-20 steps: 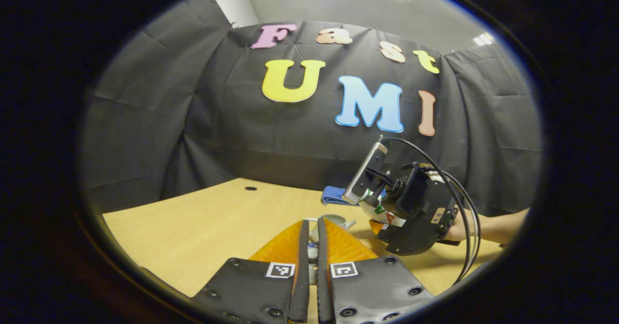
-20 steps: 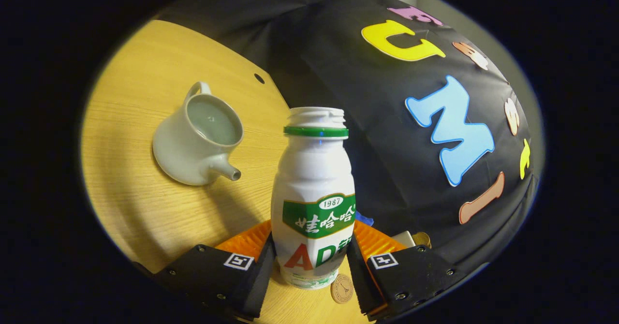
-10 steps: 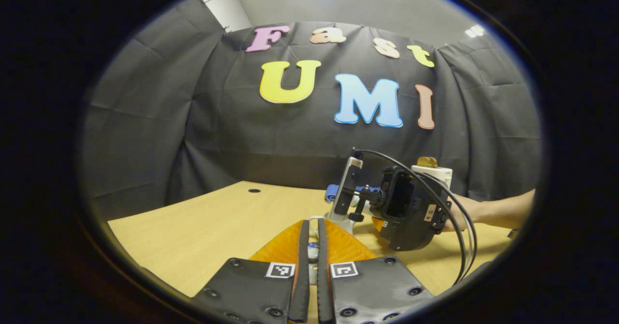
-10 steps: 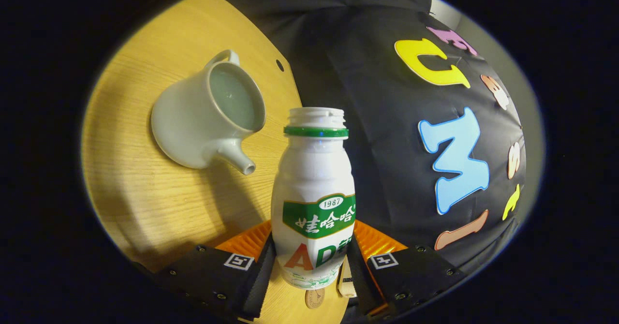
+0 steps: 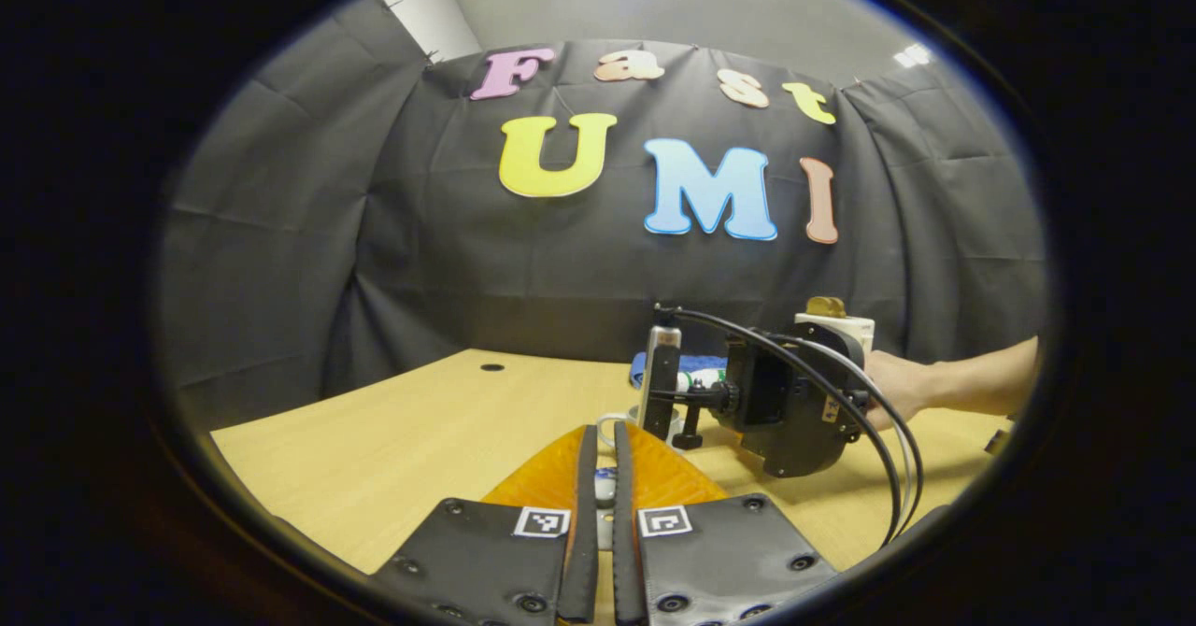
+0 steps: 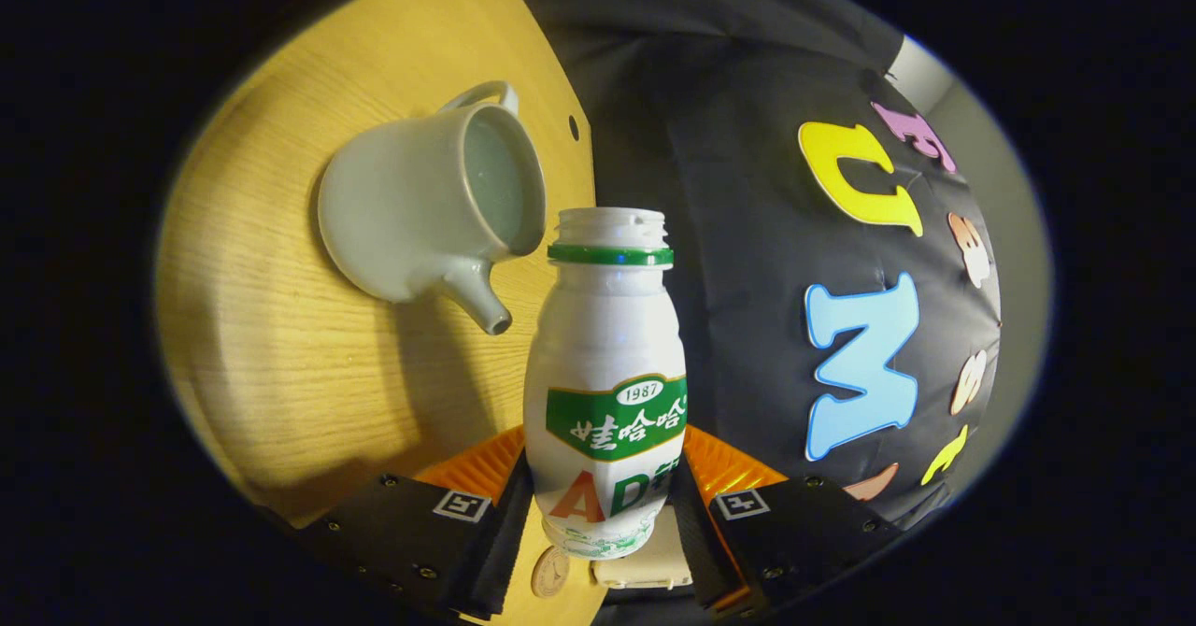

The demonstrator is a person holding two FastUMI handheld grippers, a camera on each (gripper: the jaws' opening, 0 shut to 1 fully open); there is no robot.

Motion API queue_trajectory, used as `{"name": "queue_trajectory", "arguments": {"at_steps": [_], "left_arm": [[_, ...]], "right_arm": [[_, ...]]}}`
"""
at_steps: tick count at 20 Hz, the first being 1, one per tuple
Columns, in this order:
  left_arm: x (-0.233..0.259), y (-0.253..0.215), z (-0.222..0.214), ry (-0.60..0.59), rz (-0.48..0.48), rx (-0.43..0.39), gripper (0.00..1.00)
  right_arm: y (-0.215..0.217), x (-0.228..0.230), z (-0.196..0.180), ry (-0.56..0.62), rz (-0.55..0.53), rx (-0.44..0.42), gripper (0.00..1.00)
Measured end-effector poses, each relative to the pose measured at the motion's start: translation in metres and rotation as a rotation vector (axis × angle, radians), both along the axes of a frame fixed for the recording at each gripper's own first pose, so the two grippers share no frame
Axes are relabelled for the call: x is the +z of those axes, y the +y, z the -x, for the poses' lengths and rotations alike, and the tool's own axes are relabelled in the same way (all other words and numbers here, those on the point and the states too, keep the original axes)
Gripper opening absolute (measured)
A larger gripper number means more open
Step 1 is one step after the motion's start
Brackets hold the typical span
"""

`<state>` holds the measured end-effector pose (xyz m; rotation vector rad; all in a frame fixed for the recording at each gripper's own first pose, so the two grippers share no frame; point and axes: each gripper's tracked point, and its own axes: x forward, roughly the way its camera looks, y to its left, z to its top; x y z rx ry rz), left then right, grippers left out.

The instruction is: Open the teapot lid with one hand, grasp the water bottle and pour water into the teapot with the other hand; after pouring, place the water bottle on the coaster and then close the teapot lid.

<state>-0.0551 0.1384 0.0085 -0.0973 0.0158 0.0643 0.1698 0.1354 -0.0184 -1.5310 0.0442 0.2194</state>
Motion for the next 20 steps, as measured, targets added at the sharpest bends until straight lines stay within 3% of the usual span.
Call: {"name": "queue_trajectory", "arguments": {"at_steps": [2,9,14,15,20], "left_arm": [[0.000,0.000,0.001,-0.002,0.001,-0.001,0.13],[-0.002,0.000,0.002,0.007,-0.006,0.002,0.17],[-0.005,-0.001,0.001,0.013,-0.005,-0.001,0.12],[-0.005,-0.001,0.001,0.015,-0.007,-0.003,0.17],[-0.008,0.000,0.001,0.022,-0.006,0.001,0.17]], "right_arm": [[0.001,0.003,-0.001,-0.019,0.038,0.013,0.72],[0.004,0.008,-0.001,-0.043,0.127,0.040,0.72],[0.005,0.013,-0.003,-0.071,0.194,0.057,0.72],[0.006,0.013,-0.003,-0.073,0.202,0.063,0.72],[0.011,0.017,0.001,-0.106,0.249,0.087,0.72]]}}
